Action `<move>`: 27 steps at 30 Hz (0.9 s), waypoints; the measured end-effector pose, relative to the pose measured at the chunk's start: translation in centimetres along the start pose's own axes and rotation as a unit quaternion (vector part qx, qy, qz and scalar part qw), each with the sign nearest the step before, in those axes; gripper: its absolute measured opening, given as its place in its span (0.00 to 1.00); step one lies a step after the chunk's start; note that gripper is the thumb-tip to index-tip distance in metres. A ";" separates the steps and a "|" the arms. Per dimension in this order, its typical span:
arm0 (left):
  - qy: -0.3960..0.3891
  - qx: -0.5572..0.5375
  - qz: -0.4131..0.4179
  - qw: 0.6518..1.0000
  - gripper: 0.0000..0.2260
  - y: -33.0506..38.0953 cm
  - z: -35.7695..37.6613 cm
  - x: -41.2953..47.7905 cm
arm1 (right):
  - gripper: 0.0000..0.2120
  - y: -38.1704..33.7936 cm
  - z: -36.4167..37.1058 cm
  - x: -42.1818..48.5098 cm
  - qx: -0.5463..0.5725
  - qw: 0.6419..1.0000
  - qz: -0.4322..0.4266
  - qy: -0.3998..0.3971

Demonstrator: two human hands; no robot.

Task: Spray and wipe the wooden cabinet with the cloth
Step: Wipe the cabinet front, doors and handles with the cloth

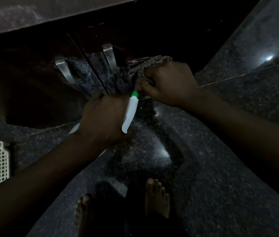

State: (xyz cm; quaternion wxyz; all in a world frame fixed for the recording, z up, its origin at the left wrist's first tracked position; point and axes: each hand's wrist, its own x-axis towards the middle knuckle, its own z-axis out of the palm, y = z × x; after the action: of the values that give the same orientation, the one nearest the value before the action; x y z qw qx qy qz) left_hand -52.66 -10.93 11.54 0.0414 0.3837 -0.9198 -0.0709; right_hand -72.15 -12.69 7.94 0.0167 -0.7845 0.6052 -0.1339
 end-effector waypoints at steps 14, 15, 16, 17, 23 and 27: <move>0.032 -0.006 -0.010 0.999 0.12 -1.5 -1.5 -1.9 | 0.16 -2.8 -1.9 1.4 0.011 1.000 -0.018 0.005; 0.034 -0.008 -0.009 0.999 0.12 -1.6 -1.6 -2.0 | 0.16 -3.1 -2.2 1.5 0.014 1.000 -0.018 0.019; 0.036 -0.008 -0.011 0.999 0.12 -1.7 -1.6 -2.2 | 0.16 -3.3 -2.6 1.5 0.017 0.999 -0.014 0.038; 0.039 -0.006 -0.011 0.999 0.12 -1.9 -1.6 -2.3 | 0.15 -3.5 -3.0 1.6 0.019 0.998 -0.008 0.057; 0.046 -0.007 -0.008 0.999 0.12 -2.4 -1.4 -3.1 | 0.14 -4.6 -3.0 1.6 0.026 0.997 0.011 0.075; 0.056 -0.017 -0.008 0.998 0.10 -2.3 -1.5 -3.4 | 0.13 -4.2 0.5 1.3 -0.030 0.999 0.025 -0.031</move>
State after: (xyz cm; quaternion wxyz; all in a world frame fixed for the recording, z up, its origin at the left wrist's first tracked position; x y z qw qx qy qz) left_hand -48.51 -10.25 12.58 0.0988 0.3934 -0.9117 -0.0657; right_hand -67.76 -12.88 8.55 0.0155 -0.7732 0.6274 -0.0910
